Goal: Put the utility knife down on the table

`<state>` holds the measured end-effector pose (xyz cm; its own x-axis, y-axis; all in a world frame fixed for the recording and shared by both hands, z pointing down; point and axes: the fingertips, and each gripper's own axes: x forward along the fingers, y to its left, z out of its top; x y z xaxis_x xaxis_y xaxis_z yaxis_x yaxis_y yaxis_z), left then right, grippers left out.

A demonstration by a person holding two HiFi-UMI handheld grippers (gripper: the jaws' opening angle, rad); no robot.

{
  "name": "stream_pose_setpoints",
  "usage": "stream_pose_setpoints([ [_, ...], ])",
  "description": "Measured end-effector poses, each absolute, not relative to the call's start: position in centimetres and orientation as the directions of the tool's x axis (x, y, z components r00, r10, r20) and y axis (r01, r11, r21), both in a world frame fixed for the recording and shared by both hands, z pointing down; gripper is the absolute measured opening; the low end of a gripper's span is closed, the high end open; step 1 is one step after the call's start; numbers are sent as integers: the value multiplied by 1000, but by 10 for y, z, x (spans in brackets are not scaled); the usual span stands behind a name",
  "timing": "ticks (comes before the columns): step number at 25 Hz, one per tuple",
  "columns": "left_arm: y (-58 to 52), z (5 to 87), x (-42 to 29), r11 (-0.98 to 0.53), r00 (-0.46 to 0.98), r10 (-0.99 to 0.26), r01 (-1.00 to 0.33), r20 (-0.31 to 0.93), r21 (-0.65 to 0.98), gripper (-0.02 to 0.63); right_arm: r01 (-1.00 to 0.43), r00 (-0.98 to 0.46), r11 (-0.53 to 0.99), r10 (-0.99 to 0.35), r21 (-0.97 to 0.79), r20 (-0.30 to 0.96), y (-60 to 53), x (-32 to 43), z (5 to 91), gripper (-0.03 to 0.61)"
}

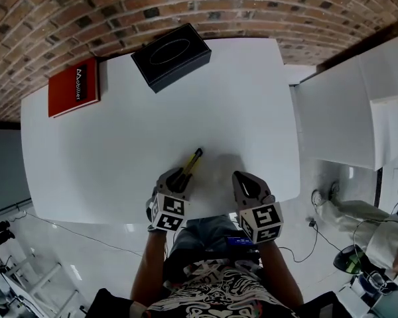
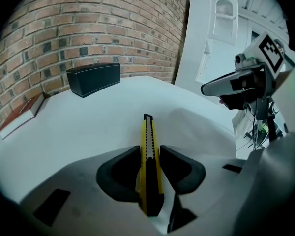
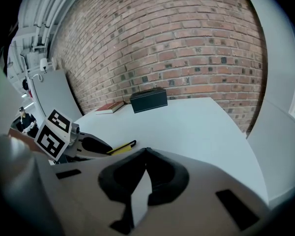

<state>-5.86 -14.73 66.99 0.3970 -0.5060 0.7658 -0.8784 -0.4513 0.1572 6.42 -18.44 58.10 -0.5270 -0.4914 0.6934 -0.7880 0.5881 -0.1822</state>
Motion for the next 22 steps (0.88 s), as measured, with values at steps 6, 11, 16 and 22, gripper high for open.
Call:
stream_pose_setpoints([
  [6,-147,668,-62,-428,368,-521,-893,770,138,127,-788,-539,588,-513,-184,668,-182,69,577,0],
  [11,-149,666,-70,-388,367,-554,-908,747,158,174,-792,-538,584,-529,-178,656,-179,67,571,0],
  [16,-157,648,-77,-347,364,-590,-920,721,181,190,-793,-537,587,-547,-162,643,-175,68,564,0],
  [22,-160,623,-81,-316,374,-653,-925,659,212,190,-797,-534,587,-572,-144,622,-168,67,552,0],
])
